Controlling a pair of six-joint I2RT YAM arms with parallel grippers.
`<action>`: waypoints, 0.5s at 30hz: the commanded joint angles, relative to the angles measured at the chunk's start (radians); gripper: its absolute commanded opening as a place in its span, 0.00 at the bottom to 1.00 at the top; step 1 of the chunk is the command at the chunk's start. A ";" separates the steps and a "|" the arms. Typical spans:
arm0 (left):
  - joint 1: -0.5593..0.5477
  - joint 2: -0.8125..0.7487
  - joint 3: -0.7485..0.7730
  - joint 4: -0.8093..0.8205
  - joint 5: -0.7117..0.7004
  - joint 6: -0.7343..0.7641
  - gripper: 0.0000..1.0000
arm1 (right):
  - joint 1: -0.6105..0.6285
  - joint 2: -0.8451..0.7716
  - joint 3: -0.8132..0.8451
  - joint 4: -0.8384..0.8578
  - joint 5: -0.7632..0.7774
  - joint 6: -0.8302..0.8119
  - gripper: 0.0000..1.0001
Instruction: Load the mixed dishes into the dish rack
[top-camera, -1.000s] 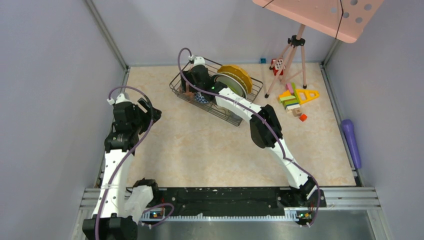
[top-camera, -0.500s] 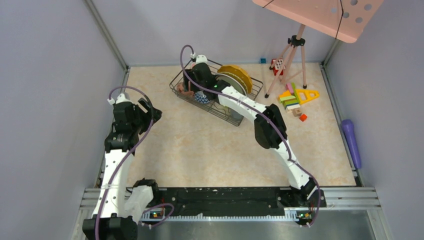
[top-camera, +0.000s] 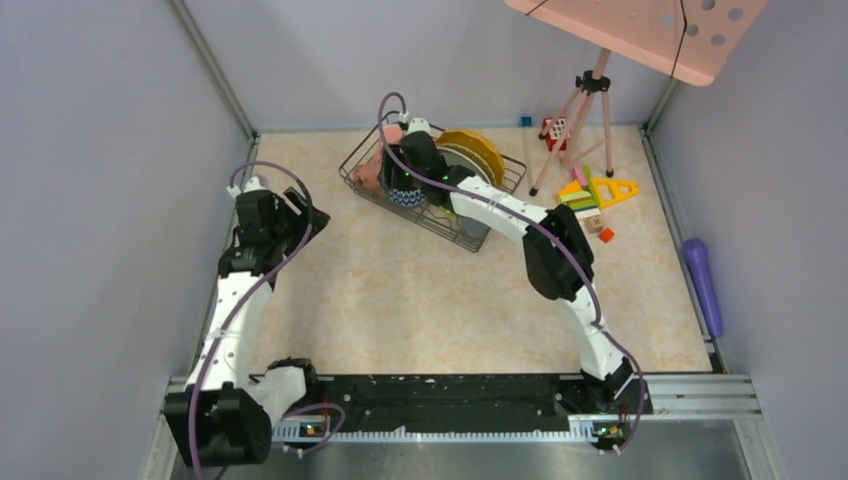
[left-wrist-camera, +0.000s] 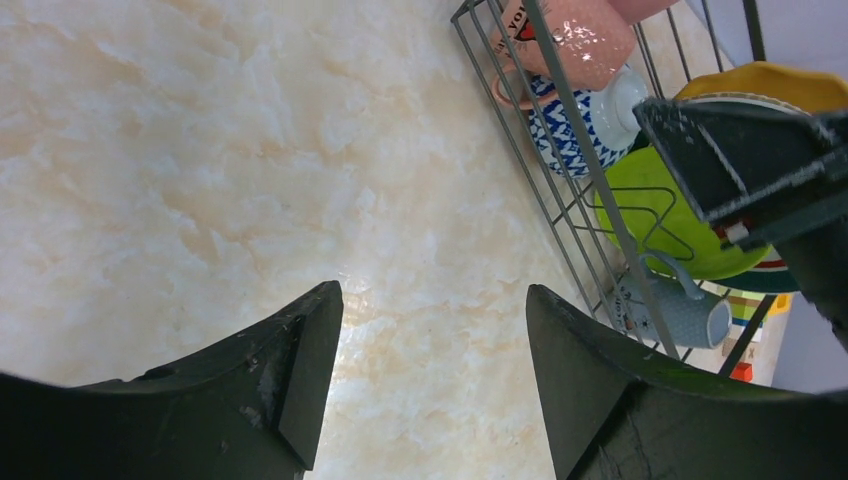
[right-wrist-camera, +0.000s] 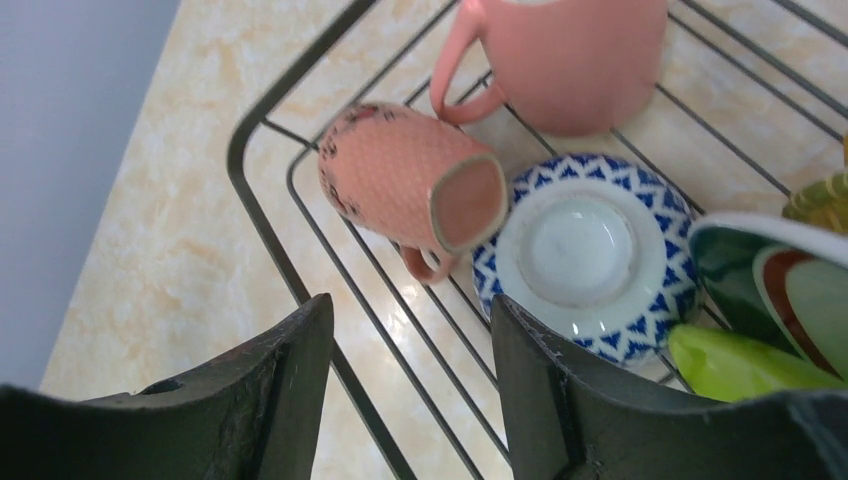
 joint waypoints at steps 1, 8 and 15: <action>0.003 0.120 0.093 0.155 0.028 -0.032 0.72 | -0.017 -0.162 -0.104 0.124 -0.073 -0.034 0.57; 0.000 0.332 0.164 0.312 -0.008 -0.129 0.67 | -0.019 -0.268 -0.202 0.060 -0.120 -0.107 0.53; -0.011 0.466 0.266 0.312 0.031 -0.149 0.65 | -0.028 -0.307 -0.320 0.019 -0.169 -0.162 0.50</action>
